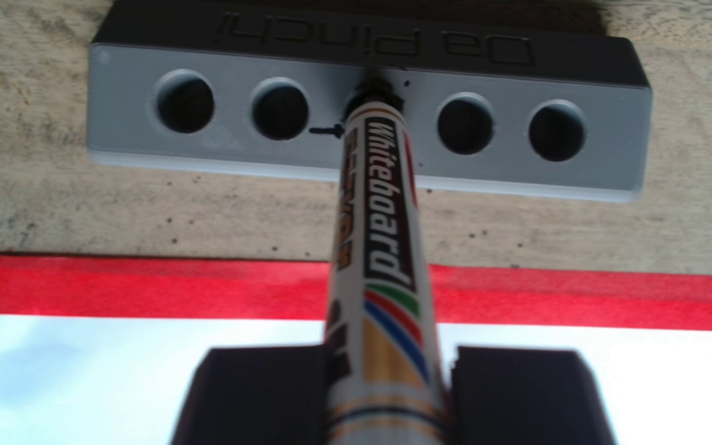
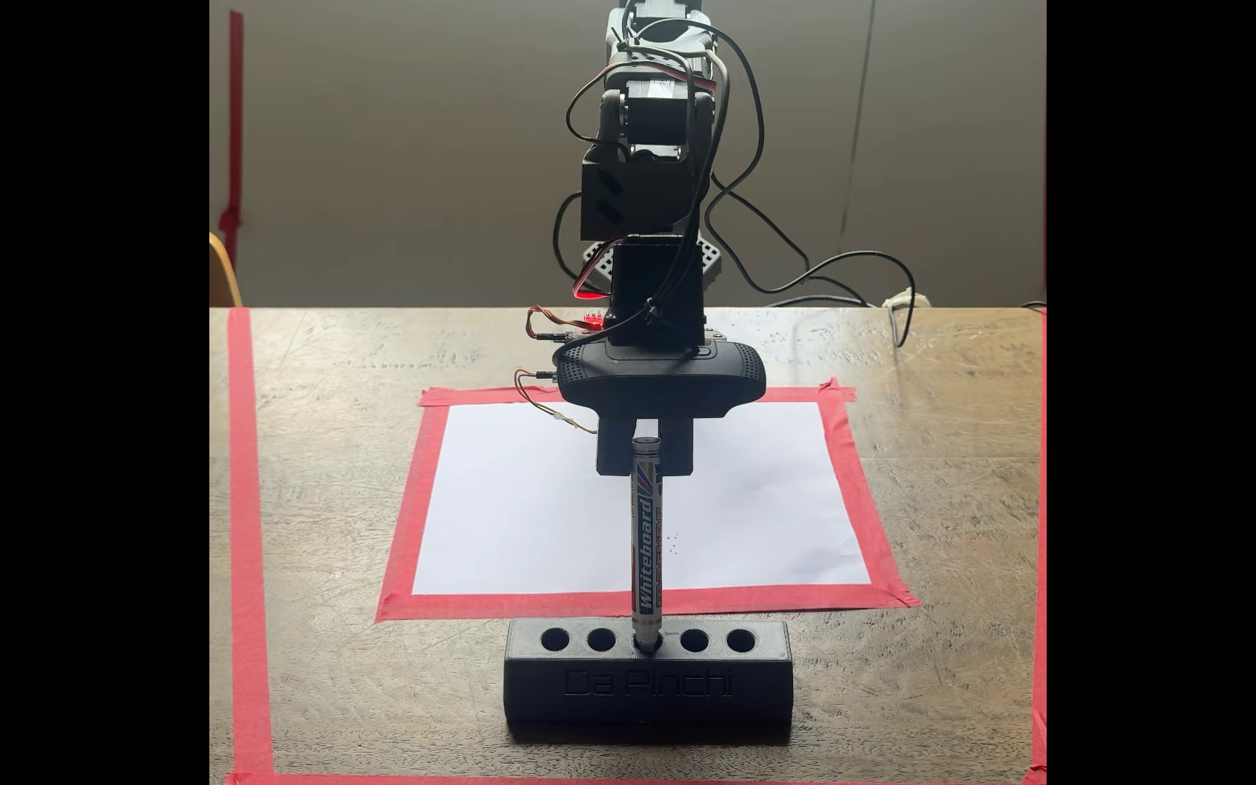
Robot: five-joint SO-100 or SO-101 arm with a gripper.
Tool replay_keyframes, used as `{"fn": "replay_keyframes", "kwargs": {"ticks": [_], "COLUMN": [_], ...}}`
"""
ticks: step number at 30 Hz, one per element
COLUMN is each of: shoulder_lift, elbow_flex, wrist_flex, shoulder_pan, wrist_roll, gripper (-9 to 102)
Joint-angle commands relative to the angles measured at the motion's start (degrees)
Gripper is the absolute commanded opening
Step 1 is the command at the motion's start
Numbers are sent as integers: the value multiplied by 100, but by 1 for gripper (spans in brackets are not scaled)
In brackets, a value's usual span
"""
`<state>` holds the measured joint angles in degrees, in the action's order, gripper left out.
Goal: Pick up a pen
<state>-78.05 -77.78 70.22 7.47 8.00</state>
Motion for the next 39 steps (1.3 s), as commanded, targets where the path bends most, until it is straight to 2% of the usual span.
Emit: {"fn": "replay_keyframes", "kwargs": {"ticks": [1, 16, 39], "shoulder_lift": [-721, -747, -1318], "elbow_flex": [439, 457, 369], "wrist_flex": [-79, -141, 299], "shoulder_pan": [18, 114, 264], "wrist_roll": [26, 26, 26], "gripper": [0, -1, -1]}}
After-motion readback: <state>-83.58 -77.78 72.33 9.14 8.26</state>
